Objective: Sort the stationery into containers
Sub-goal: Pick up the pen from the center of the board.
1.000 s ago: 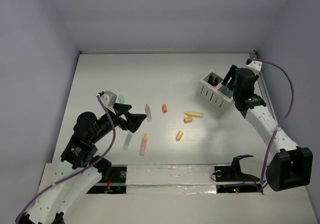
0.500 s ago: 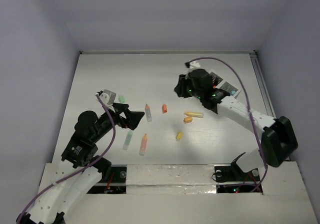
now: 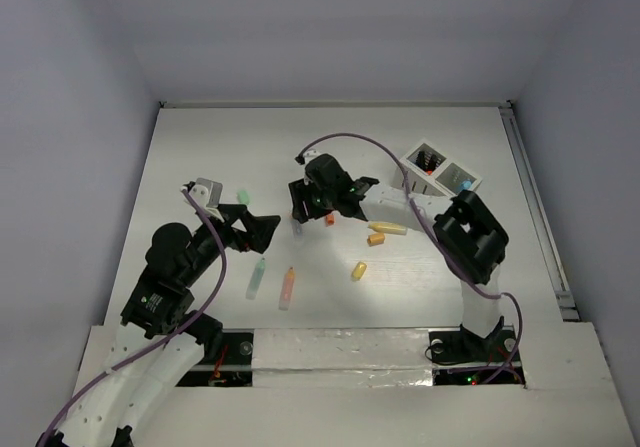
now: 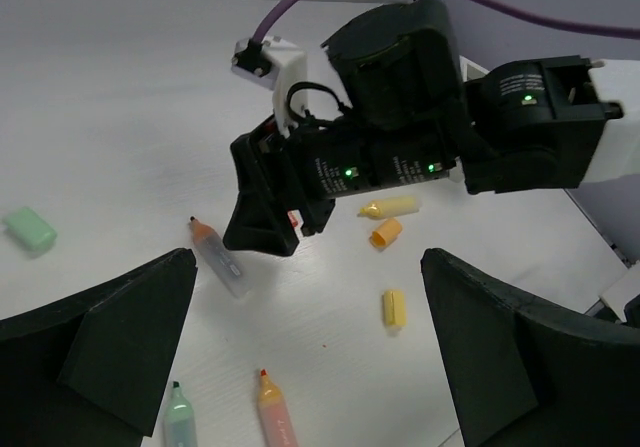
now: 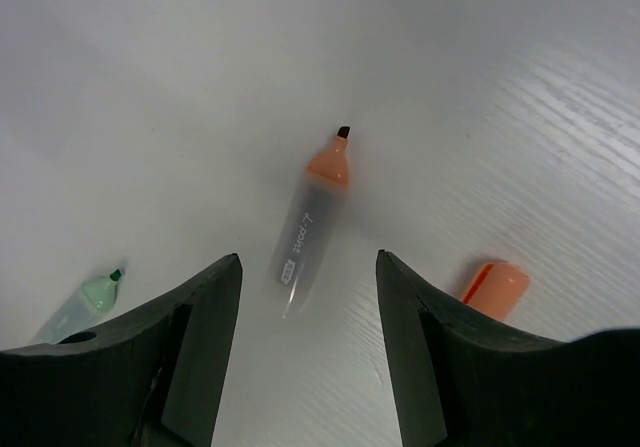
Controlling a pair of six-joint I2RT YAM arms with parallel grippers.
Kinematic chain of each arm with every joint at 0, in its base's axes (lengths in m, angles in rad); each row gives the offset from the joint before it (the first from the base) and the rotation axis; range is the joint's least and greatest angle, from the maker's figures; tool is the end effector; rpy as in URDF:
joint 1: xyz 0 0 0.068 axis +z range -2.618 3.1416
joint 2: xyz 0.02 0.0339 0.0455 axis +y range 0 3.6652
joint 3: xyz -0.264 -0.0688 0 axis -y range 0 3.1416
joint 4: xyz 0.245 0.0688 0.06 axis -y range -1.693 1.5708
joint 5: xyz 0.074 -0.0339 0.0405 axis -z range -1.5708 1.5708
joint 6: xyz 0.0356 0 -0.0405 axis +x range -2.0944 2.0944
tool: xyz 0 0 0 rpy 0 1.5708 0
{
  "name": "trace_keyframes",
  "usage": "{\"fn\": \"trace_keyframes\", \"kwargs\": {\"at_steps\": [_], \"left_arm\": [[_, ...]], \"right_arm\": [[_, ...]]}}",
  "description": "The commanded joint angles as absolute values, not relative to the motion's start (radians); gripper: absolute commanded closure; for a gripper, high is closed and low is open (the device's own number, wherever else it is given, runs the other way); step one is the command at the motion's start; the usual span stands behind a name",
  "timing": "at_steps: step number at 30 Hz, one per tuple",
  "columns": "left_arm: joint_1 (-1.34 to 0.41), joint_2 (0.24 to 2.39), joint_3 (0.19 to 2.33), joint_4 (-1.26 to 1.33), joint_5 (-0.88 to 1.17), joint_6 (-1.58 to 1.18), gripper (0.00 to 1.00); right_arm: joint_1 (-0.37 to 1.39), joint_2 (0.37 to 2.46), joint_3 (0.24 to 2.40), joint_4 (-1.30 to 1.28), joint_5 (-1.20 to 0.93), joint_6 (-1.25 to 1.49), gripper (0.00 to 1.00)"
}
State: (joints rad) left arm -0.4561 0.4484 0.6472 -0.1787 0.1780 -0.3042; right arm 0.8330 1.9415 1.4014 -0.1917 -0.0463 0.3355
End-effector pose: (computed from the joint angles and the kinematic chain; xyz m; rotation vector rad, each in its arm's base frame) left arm 0.1045 -0.0583 0.3373 0.2653 1.5763 -0.7346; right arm 0.2935 0.3253 0.2118 -0.6124 2.3108 0.6342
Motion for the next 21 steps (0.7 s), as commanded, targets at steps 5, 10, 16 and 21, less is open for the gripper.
{"fn": "trace_keyframes", "kwargs": {"at_steps": [5,10,16,21], "left_arm": [[-0.442,0.445,0.653,-0.155,0.17,-0.307,0.08],[-0.442,0.443,0.653,-0.156,0.17,-0.307,0.1],[-0.442,0.443,0.655,-0.156,0.17,-0.307,0.12],[-0.442,0.442,0.657,-0.16,0.167,-0.308,0.12]], "right_arm": [[0.862,2.051,1.525,-0.255,-0.028,0.321,0.37],[0.882,2.1,1.569,-0.275,-0.015,0.319,0.37],[0.904,2.141,1.601,-0.318,0.061,0.31,0.38],[0.913,2.141,1.605,-0.331,0.098,0.305,0.38]]}}
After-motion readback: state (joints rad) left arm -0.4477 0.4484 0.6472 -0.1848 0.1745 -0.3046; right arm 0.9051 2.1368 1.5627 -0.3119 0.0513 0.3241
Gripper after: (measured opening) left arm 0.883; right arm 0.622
